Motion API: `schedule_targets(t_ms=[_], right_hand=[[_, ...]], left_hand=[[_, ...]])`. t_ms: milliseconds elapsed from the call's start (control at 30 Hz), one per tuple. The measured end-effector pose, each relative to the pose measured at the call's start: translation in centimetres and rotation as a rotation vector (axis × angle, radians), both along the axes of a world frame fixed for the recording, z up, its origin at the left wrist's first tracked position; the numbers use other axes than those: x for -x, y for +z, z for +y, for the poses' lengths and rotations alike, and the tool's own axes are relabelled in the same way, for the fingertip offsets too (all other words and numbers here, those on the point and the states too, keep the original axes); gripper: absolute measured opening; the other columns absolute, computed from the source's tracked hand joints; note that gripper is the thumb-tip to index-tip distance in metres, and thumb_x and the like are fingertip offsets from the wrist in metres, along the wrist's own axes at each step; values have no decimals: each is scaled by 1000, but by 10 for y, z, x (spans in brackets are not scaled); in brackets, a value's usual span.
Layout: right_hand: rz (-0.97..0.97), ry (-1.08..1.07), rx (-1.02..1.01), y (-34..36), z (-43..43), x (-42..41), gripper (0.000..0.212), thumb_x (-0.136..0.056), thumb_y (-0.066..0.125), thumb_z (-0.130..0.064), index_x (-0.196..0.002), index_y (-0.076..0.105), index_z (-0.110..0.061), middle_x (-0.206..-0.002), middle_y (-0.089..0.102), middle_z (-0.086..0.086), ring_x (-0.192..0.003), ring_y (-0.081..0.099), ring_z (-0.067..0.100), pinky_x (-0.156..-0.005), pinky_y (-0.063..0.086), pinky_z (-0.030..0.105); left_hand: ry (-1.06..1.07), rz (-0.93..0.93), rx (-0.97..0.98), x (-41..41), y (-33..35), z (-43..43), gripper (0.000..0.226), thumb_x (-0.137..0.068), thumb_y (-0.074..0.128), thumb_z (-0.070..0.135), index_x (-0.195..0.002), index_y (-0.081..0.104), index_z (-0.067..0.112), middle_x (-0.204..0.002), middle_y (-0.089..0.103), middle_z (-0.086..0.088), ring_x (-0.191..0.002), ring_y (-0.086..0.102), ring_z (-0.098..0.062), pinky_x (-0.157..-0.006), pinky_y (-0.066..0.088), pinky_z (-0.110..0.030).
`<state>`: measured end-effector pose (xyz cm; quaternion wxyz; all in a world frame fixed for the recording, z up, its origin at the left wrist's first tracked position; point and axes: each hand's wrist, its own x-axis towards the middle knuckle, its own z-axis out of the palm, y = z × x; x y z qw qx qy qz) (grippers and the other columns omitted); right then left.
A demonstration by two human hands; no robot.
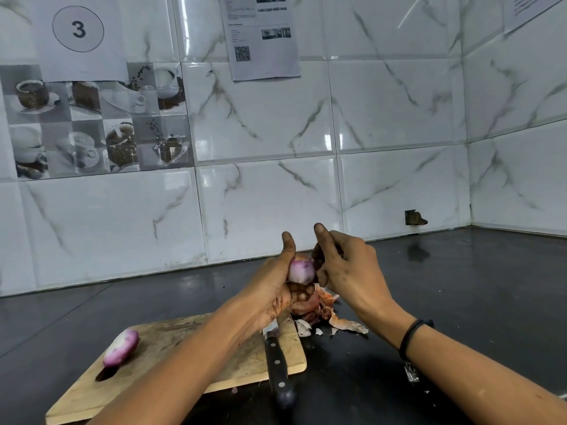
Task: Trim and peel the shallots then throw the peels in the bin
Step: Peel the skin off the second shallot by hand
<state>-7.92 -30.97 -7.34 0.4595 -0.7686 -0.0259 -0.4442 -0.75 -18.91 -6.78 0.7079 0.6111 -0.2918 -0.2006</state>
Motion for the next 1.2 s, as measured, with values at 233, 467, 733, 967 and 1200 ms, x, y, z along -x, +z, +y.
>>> schedule_targets(t_ms=[233,467,733,967,1200], right_hand=[[-84,0,112,0,1,2,26,-99,59,-46,-93,66,-22,-78,70,-9,-72,66,6,-64,51,20],[-101,12,214,1,5,9,21,-102,54,-37,-93,67,-23,-84,69,-13,-80,63,7,-66,46,14],[-67,104,304,1,5,11,21,-92,69,-24,-111,67,-33,-105,64,-16,-82,63,11,-70,44,6],[-87,61,480,1,9,11,44,-78,81,-51,-112,62,-32,-107,58,-17,-82,61,10,-72,50,23],[-153,13,474,0,7,8,38,-83,76,-53,-110,65,-31,-103,60,-17,-79,62,11,-69,48,14]], left_hand=[[37,51,23,0,10,4,64,-102,35,58,-79,60,4,-60,59,-12,-36,35,-12,-39,23,-21],[71,39,84,-3,13,11,67,-100,39,59,-67,61,5,-57,60,-8,-32,35,-13,-40,25,-21],[125,86,74,-1,15,15,67,-98,37,62,-71,58,5,-43,43,-5,-30,32,-13,-33,22,-17],[255,211,212,-3,18,15,64,-102,36,55,-101,65,-2,-62,70,-13,-43,63,-20,-43,47,-23],[285,152,127,-4,19,14,71,-100,31,62,-84,67,3,-60,67,-11,-47,60,-22,-39,40,-20]])
